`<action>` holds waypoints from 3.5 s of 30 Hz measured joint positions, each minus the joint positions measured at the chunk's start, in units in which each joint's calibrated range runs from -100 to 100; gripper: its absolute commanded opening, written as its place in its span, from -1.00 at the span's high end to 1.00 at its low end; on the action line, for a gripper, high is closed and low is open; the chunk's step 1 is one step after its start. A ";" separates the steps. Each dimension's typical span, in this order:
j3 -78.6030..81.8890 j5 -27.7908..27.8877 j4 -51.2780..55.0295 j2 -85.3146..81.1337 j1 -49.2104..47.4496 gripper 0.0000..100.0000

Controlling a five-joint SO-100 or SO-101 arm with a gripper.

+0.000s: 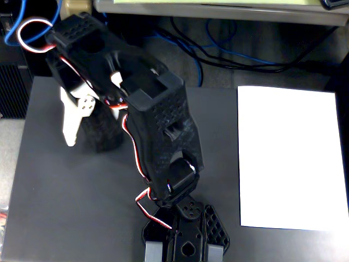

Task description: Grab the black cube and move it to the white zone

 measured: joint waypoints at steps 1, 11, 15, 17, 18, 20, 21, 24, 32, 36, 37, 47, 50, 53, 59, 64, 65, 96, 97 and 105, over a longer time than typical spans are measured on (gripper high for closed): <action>0.00 0.00 -0.17 0.00 0.37 0.73; 0.00 -8.81 -0.17 -1.58 0.44 0.97; 0.46 -16.37 2.23 -17.31 0.66 0.97; 0.46 -20.30 5.56 -27.80 0.52 0.97; 0.46 -22.40 6.85 -32.96 0.52 0.97; 0.46 -26.17 8.39 -41.45 0.59 0.97; 0.46 -28.17 9.16 -44.69 1.48 0.97; 0.46 -33.31 10.27 -50.85 10.49 0.97; 0.46 -37.61 10.27 -59.18 43.65 0.97; 0.46 -37.71 10.27 -64.00 58.20 0.97; 0.46 -37.71 10.27 -64.25 60.56 0.97; 24.22 -36.98 -6.50 -60.09 71.86 0.97; 24.41 -35.98 -10.01 -45.53 72.67 0.97; 24.41 -34.51 -15.75 -26.05 72.60 0.97; 22.39 -28.95 -14.72 -14.81 72.67 0.97; 22.39 -27.85 -14.55 -14.81 72.67 0.96; 22.39 -27.59 -14.55 -14.81 72.67 0.96; 10.05 -25.39 -3.68 -13.07 67.65 0.24; 10.05 -25.39 -2.57 -13.07 67.65 0.24; 7.04 -25.39 -0.34 -13.07 67.65 0.26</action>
